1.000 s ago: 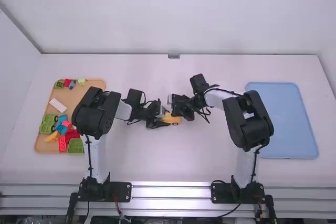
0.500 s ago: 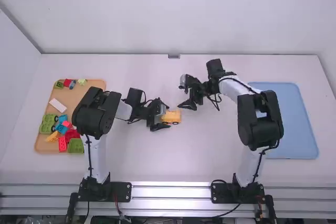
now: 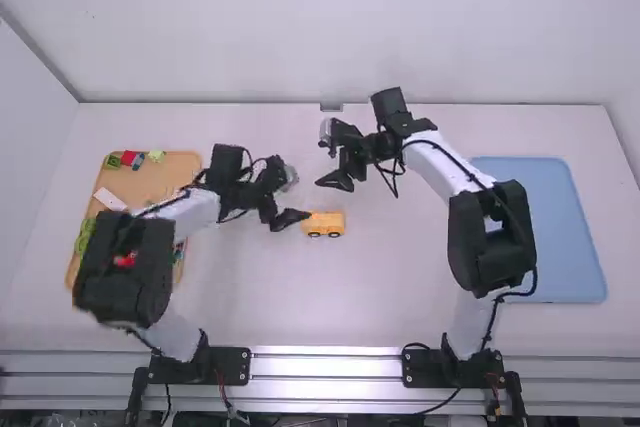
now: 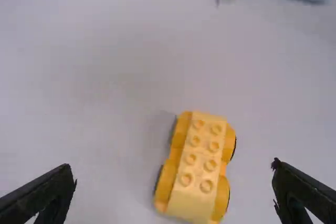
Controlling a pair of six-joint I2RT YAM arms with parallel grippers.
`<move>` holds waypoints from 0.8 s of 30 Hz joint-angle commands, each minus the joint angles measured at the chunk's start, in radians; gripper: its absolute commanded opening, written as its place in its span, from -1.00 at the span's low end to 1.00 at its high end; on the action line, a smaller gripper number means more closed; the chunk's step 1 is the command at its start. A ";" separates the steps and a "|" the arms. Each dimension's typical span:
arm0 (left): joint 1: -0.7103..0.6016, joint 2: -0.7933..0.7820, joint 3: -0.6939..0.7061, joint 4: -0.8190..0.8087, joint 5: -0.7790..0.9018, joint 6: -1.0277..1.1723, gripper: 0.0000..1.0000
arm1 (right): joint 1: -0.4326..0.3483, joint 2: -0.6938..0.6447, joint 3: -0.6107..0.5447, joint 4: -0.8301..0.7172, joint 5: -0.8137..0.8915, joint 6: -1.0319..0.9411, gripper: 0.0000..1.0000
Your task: Assemble lego blocks to make yellow taxi
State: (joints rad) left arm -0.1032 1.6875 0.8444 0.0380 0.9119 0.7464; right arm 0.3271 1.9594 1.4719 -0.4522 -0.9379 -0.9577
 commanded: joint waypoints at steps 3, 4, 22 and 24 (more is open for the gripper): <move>0.105 -0.304 0.000 -0.152 -0.236 -0.229 0.98 | 0.044 -0.019 0.067 0.003 -0.007 0.045 0.97; 0.125 -0.364 0.000 -0.185 -0.322 -0.284 0.98 | 0.057 -0.019 0.074 0.002 -0.008 0.045 0.98; 0.354 -0.882 0.048 -0.593 -1.275 -1.062 0.98 | 0.304 -0.018 0.100 0.221 0.315 0.304 0.98; 0.395 -0.885 0.083 -0.673 -1.392 -1.165 0.98 | 0.310 -0.019 0.100 0.220 0.313 0.303 0.97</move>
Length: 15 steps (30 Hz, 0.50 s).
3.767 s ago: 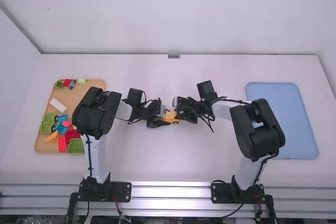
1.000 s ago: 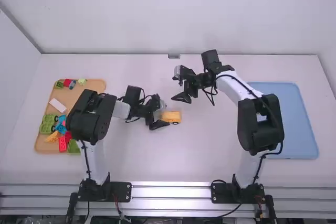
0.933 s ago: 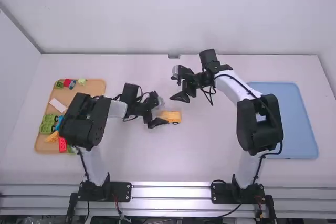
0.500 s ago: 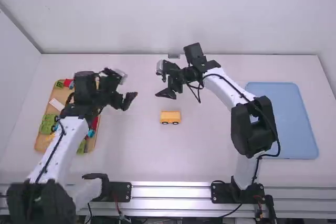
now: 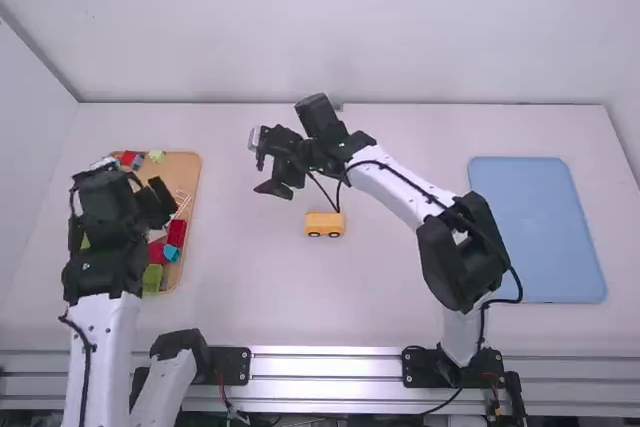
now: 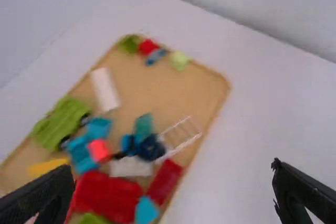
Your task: Assemble lego blocks to make yellow taxi
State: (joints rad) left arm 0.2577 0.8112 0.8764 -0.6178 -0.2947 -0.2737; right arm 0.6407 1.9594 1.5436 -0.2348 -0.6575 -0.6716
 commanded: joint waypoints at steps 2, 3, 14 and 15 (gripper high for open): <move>0.076 -0.005 0.076 -0.063 -0.231 -0.199 0.98 | -0.006 -0.019 0.029 0.003 0.029 0.017 0.98; 0.123 0.004 0.098 -0.090 -0.208 -0.201 0.98 | -0.006 -0.018 0.029 0.006 0.018 0.017 0.97; 0.510 0.251 0.267 -0.196 0.052 -0.278 0.98 | -0.011 -0.019 0.029 0.020 -0.113 0.017 0.98; 0.536 0.278 0.287 -0.201 0.052 -0.288 0.98 | -0.011 -0.019 0.029 0.023 -0.113 0.017 0.98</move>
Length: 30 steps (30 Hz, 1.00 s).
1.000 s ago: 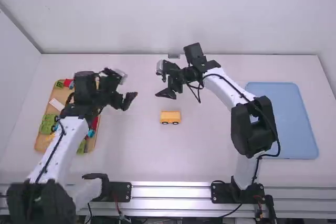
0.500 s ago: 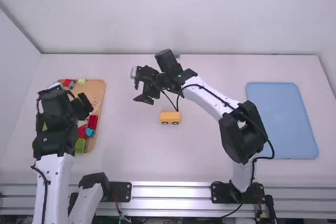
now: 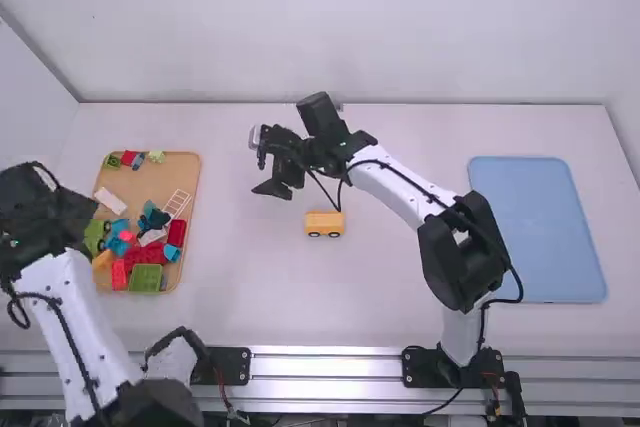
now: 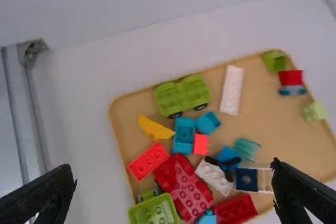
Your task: Assemble lego blocks to make yellow taxi
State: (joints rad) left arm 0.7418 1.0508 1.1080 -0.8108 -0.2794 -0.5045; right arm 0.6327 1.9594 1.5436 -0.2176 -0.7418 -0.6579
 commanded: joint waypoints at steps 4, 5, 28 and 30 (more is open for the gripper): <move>0.124 0.179 0.179 -0.084 0.121 -0.013 0.98 | -0.004 -0.019 0.029 0.010 -0.028 0.003 0.97; 0.125 0.208 0.206 -0.101 0.145 0.005 0.98 | -0.002 -0.019 0.029 0.010 -0.028 0.003 0.97; 0.117 0.738 0.304 -0.153 0.212 -0.235 1.00 | -0.005 -0.018 0.028 0.011 0.048 -0.004 0.98; 0.117 0.754 0.299 -0.154 0.213 -0.278 0.99 | -0.005 -0.018 0.028 0.009 0.047 -0.004 0.98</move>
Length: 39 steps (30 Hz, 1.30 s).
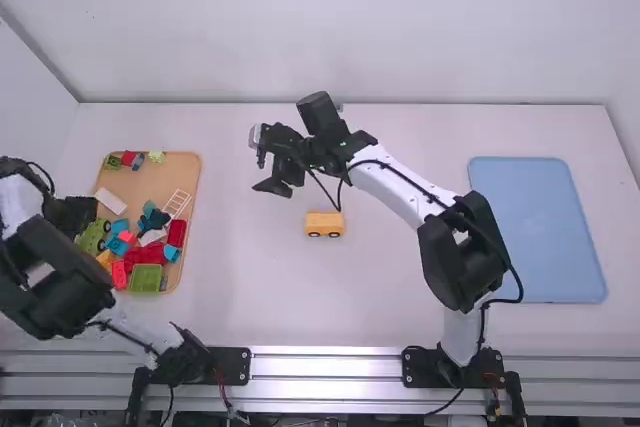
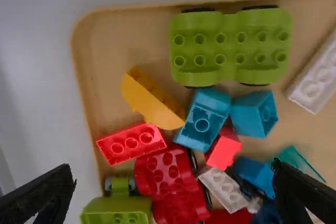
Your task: Assemble lego blocks to make yellow taxi
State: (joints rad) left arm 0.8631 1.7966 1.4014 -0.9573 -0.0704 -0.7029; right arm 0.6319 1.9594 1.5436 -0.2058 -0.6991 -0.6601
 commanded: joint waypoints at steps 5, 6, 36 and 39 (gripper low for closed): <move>-0.005 0.027 -0.039 -0.006 0.000 -0.256 0.92 | -0.003 -0.018 0.028 -0.003 0.031 -0.002 0.97; -0.005 0.027 -0.056 0.006 0.000 -0.306 0.91 | -0.004 -0.018 0.028 -0.003 0.042 -0.001 0.98; 0.001 0.038 -0.253 0.286 0.000 -0.498 0.14 | -0.010 -0.018 0.027 -0.008 0.050 -0.002 0.97; 0.008 0.038 -0.278 0.303 -0.033 -0.562 0.18 | -0.010 -0.018 0.027 -0.011 0.050 -0.002 0.98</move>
State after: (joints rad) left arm 0.8658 1.8194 1.1545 -0.6544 -0.0757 -1.2133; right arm 0.6254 1.9594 1.5436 -0.2131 -0.6468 -0.6624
